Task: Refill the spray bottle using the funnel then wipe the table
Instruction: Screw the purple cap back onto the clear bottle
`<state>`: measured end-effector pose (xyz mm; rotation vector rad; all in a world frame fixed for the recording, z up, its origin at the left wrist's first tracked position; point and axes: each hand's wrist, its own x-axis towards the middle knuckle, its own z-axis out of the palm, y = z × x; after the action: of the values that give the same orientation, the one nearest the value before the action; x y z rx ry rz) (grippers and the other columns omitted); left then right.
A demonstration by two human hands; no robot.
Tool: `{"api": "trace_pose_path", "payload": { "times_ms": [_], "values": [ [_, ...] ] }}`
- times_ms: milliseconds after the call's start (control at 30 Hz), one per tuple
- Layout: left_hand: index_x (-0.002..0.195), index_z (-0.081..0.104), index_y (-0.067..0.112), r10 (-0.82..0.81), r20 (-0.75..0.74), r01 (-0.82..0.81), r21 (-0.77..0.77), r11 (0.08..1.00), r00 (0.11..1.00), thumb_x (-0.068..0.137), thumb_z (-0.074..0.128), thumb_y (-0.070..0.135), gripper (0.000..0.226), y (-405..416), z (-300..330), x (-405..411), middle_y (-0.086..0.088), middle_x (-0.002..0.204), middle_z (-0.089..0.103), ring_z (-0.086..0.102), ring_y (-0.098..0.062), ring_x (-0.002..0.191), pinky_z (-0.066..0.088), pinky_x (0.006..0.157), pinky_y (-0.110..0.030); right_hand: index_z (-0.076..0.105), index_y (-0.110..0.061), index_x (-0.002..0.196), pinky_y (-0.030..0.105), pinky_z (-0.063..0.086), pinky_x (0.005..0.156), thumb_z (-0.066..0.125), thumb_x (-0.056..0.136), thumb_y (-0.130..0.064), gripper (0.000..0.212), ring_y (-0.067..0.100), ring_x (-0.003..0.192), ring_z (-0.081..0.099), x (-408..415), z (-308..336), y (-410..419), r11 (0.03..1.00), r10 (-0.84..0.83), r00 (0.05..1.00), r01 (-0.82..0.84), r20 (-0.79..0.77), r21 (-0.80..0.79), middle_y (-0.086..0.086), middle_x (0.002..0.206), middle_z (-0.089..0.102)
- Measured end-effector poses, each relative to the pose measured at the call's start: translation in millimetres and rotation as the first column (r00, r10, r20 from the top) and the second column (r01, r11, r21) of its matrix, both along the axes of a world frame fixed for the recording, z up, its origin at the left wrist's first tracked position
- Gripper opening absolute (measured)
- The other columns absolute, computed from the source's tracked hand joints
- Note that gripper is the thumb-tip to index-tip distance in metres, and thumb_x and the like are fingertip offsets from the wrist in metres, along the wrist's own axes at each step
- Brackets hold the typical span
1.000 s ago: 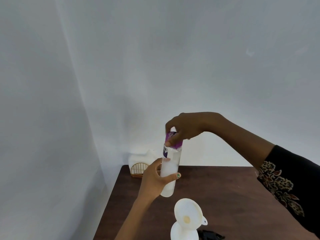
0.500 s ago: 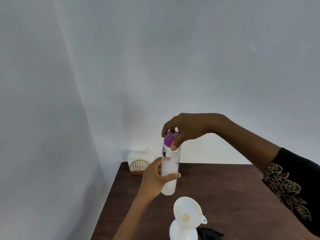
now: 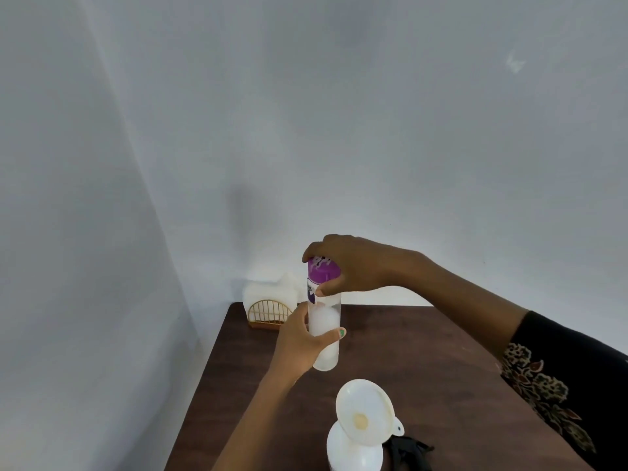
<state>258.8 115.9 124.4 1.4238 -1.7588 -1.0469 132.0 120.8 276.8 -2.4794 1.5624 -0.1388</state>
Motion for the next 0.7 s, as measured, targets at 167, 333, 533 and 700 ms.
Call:
{"api": "trace_pose_path", "payload": {
  "times_ms": [167, 333, 533, 700],
  "values": [
    [0.120, 0.048, 0.019, -0.149, -0.011, 0.148, 0.204, 0.968, 0.989, 0.080, 0.070, 0.037, 0.049, -24, -27, -8, 0.001, 0.114, 0.059, 0.057, -0.016, 0.104, 0.049, 0.085, -0.029, 0.048, -0.020, 0.127, 0.023, 0.040, 0.074, 0.071, 0.080, -0.028, 0.053, 0.018, 0.100, 0.050, -10, -43, -32, 0.998, -0.022, 0.998, 0.025, -0.052, 0.062, 0.004, 0.116, 0.052],
    [0.126, 0.045, 0.017, -0.156, -0.077, 0.172, 0.291, 0.941, 0.985, 0.075, 0.073, 0.039, 0.062, -54, -60, -18, -0.002, 0.122, 0.060, 0.058, -0.018, 0.110, 0.049, 0.096, -0.042, 0.046, -0.020, 0.128, 0.026, 0.044, 0.075, 0.072, 0.079, -0.024, 0.055, 0.023, 0.105, 0.052, -18, -87, -70, 0.988, -0.060, 0.995, 0.071, -0.080, 0.135, 0.005, 0.118, 0.049],
    [0.133, 0.038, 0.014, -0.049, -0.123, 0.082, 0.277, 0.957, 0.991, 0.078, 0.073, 0.029, 0.068, -97, -76, -29, -0.006, 0.126, 0.055, 0.055, -0.022, 0.114, 0.049, 0.094, -0.039, 0.045, -0.019, 0.131, 0.036, 0.049, 0.083, 0.069, 0.081, -0.023, 0.055, 0.029, 0.104, 0.055, -20, -121, -119, 0.992, -0.100, 0.991, 0.106, -0.087, 0.067, 0.010, 0.123, 0.047],
    [0.134, 0.035, 0.012, -0.031, -0.112, 0.063, 0.293, 0.954, 0.993, 0.081, 0.071, 0.027, 0.065, -136, -84, -33, -0.008, 0.126, 0.053, 0.054, -0.023, 0.113, 0.050, 0.073, -0.024, 0.044, -0.018, 0.134, 0.036, 0.044, 0.078, 0.063, 0.084, -0.016, 0.053, 0.034, 0.105, 0.055, -19, -142, -152, 0.993, -0.120, 0.987, 0.120, -0.108, -0.006, 0.013, 0.127, 0.045]
  ]
}}
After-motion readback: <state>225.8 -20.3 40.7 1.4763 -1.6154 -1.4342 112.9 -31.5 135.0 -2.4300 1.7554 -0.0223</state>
